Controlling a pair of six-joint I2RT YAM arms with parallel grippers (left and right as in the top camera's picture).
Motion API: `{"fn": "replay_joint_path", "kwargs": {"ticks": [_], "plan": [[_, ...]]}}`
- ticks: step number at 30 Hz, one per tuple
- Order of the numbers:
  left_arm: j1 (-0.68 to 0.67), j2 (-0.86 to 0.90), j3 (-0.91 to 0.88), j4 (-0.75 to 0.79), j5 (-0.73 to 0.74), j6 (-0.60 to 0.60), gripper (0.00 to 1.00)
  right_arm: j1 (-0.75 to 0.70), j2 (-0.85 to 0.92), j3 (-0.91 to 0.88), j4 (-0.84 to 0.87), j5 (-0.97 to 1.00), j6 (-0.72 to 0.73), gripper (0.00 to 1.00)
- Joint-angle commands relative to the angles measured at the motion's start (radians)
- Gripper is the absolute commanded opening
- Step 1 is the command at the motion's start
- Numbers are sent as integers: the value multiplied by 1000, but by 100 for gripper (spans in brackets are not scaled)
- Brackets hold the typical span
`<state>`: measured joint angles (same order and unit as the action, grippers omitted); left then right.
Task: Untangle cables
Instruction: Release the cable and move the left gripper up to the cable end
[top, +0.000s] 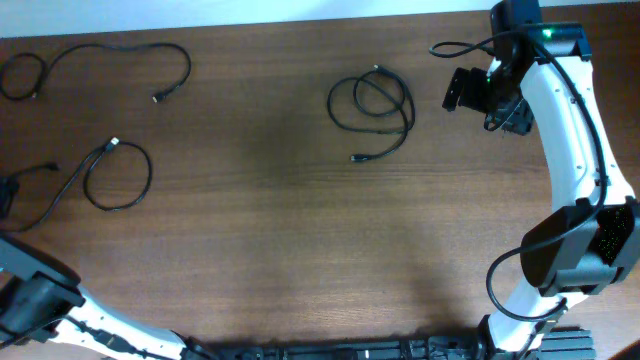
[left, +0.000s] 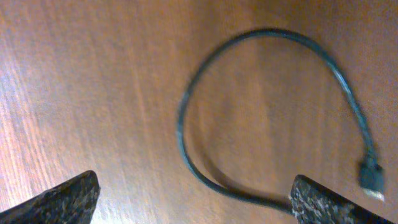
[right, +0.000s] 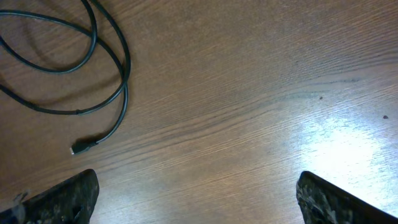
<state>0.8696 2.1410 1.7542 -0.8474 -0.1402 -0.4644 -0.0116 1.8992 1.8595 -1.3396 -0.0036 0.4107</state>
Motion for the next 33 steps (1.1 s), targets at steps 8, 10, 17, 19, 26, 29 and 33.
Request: {"fn": "replay_joint_path", "kwargs": {"ticks": [8,10,17,19,26,29,33], "plan": [[42,74,-86,107,1,10,89,-3,6,-5,-3,13,-3,99],[42,81,-86,131,2,10,63,-3,6,-5,-3,13,-3,99],[42,150,-86,137,2,10,43,-3,6,-5,-3,13,-3,99],[42,150,-84,159,2,10,42,-3,6,-5,-3,13,-3,99],[38,150,-84,302,256,10,7,-3,6,-5,-3,13,-3,99],[17,150,-80,384,287,10,4,-3,6,-5,-3,13,-3,99],[9,149,3,394,291,14,4,-3,6,-5,-3,13,-3,99]]}}
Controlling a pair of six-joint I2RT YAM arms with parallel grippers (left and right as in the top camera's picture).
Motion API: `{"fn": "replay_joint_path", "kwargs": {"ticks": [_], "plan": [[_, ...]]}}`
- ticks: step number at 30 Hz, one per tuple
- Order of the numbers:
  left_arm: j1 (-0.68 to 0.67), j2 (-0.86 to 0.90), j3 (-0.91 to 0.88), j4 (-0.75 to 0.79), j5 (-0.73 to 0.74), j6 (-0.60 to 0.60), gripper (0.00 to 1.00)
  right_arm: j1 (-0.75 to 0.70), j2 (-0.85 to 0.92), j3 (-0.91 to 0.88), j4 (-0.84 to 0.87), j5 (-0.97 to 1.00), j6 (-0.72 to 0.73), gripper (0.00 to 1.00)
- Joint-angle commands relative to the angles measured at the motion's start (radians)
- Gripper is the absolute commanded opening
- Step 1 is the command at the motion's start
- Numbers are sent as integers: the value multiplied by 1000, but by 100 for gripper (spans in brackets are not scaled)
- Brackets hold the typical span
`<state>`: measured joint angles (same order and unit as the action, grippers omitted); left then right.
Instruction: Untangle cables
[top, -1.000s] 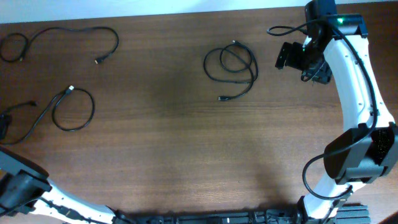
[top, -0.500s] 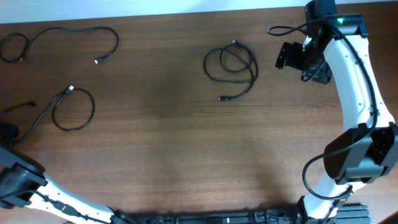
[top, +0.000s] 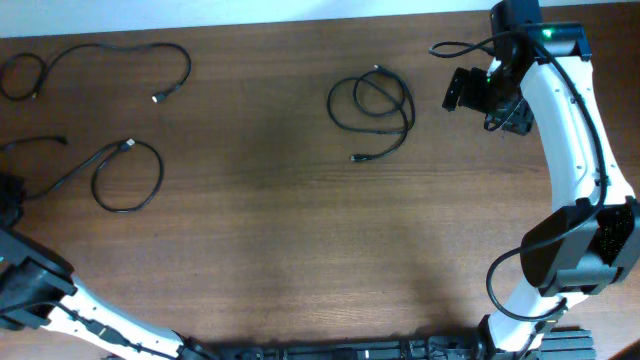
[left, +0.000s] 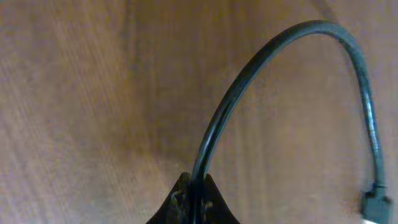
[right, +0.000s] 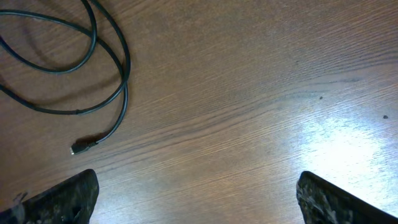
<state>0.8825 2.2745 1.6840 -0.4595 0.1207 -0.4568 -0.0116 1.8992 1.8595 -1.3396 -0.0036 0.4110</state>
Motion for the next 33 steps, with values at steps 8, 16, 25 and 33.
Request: {"fn": "replay_joint_path", "kwargs": {"ticks": [8,16,25,33], "plan": [[-4,14,223,-70,100,203,99,-3,6,-5,-3,13,-3,99],[-34,14,223,-227,257,294,99,-3,6,-5,-3,13,-3,99],[-258,14,222,-361,610,436,99,-3,6,-5,-3,13,-3,99],[-529,18,215,-471,-55,454,92,-3,6,-5,-3,13,-3,99]]}}
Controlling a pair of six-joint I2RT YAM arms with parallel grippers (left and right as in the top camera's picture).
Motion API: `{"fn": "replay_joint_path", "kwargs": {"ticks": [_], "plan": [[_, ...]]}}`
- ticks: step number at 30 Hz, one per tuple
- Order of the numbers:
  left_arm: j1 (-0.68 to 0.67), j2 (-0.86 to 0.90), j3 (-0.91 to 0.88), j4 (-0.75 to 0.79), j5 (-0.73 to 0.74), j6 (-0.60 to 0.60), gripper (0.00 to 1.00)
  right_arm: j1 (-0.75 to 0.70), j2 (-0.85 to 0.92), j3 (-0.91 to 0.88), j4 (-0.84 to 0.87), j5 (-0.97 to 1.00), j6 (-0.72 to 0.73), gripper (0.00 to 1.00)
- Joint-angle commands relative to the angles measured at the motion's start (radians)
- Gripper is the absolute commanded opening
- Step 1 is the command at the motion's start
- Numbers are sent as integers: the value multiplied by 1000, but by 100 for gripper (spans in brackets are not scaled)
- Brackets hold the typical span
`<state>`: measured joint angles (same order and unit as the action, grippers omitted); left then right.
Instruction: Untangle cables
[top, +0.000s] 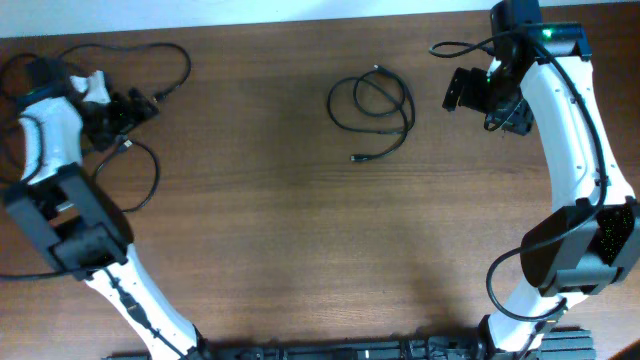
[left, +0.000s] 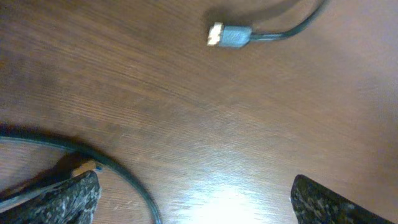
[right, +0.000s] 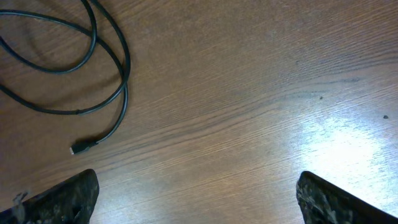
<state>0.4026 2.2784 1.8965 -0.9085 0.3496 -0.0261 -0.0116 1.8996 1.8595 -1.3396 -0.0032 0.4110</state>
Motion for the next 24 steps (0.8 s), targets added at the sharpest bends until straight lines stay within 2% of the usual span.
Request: {"fn": "replay_joint_path", "kwargs": {"ticks": [1,3,5,8,11,13,14,15,16,18,20,21,22,24], "plan": [[-67,14,2,-40,-311,22,90,-3,5,-5,-3,12,-3,99],[-83,14,2,-79,-313,-14,99,-3,5,-5,-3,12,-3,99],[-87,14,2,-113,-313,-113,99,-3,5,-5,-3,12,-4,99],[-87,14,-19,-130,-314,-198,99,-3,5,-5,-3,12,-3,99],[-87,14,-86,-124,-360,-264,99,-3,5,-5,-3,12,-3,99],[-87,14,-137,-100,-368,-266,98,-3,5,-5,-3,12,-3,99],[-87,14,-159,-90,-369,-266,94,-3,5,-5,-3,12,-3,99],[-87,14,-168,-88,-369,-266,84,-3,5,-5,-3,12,-3,99],[-87,14,-183,-76,-369,-267,78,-3,5,-5,-3,12,-4,99],[-87,14,-212,-45,-368,-274,77,-3,5,-5,-3,12,-3,99],[-87,14,-227,-16,-365,-273,64,-3,5,-5,-3,12,-3,99],[-87,14,-227,3,-364,-273,52,-3,5,-5,-3,12,-3,99],[-87,14,-227,23,-349,-273,46,-3,5,-5,-3,12,-3,99],[-87,14,-227,68,-277,-273,43,-3,5,-5,-3,12,-3,99]]}}
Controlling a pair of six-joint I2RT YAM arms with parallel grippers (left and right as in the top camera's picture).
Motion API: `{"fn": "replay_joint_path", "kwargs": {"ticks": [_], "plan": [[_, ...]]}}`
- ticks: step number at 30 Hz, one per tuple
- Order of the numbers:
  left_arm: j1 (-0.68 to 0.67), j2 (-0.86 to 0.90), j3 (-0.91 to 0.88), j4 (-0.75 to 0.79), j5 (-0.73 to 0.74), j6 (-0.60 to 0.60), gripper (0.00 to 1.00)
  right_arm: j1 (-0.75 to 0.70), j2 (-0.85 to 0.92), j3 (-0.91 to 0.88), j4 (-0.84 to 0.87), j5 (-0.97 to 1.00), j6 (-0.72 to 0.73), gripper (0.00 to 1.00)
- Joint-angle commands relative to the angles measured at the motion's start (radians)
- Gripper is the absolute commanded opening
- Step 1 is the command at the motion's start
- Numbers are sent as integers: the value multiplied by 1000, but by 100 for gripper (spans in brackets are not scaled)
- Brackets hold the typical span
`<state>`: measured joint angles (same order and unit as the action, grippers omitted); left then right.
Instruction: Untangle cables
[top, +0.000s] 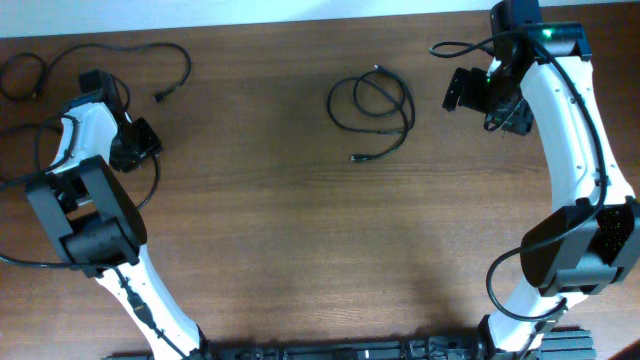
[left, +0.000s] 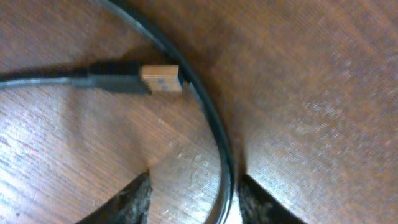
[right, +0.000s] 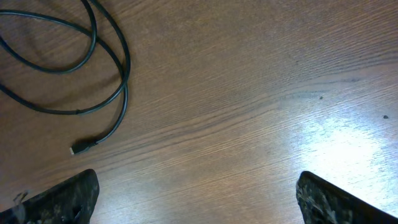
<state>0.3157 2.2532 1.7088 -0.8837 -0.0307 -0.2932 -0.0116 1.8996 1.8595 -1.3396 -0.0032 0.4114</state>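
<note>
Three black cables lie on the brown table (top: 260, 220): a coiled one (top: 410, 112) in the middle, a long one (top: 188, 65) at the far left, and a looped one under my left arm. In the left wrist view the looped cable (left: 211, 118) runs down between my left gripper's (left: 196, 202) narrowed fingers, close to the right fingertip (left: 258, 199); its gold plug (left: 158, 78) lies just ahead. In the overhead view the left gripper (top: 135, 145) sits low on the table. My right gripper (right: 199, 199) stands wide open and empty, right of the coiled cable (right: 124, 74).
The table's far edge runs just behind the long cable and my right arm (top: 560, 110). The coiled cable's small plug (right: 79, 148) points toward the front. Bare wood stretches across the middle and front.
My left gripper was wide open beside a plug at the far left. It now sits further toward me over the looped cable, its fingers drawn in around that cable. The right arm is unchanged.
My left gripper was open above the looped cable at the table's left edge. Then it was shut on that cable, and the loop had shifted slightly. Then it was open near the far-left cable. Now its narrowed fingers straddle the looped cable. The right arm never moved.
</note>
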Motion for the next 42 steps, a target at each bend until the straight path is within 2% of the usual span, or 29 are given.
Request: {"fn": "replay_joint_path", "kwargs": {"ticks": [1,3,7,13,20,21,22,23,25,28,31,38,42], "plan": [[0,40,-39,66,145,-6,43,-3,5,-5,-3,12,-4,99],[0,40,-39,107,211,-6,45,-3,5,-5,-3,12,-4,99],[2,39,-33,159,215,-6,48,-3,5,-5,-3,12,-4,99],[1,39,86,153,219,-6,45,-3,5,-5,-3,12,-4,99],[2,30,274,-33,236,-5,44,-3,5,-5,-3,12,-4,99],[2,30,273,-78,225,-5,51,-3,5,-5,-3,12,-4,99],[1,35,269,-118,175,-5,66,-3,5,-5,-3,12,-4,99],[0,43,269,-161,104,-5,70,-3,5,-5,-3,12,-4,99],[0,61,269,-194,80,-5,74,-3,5,-5,-3,12,-4,99],[-1,113,269,-226,97,-6,68,-3,5,-5,-3,12,-4,99],[-2,179,269,-225,97,-6,52,-3,5,-5,-3,12,-4,99],[-2,206,269,-131,144,-6,42,-3,5,-5,-3,12,-4,99],[-2,206,269,-41,230,-6,44,-3,5,-5,-3,12,-4,99]]}}
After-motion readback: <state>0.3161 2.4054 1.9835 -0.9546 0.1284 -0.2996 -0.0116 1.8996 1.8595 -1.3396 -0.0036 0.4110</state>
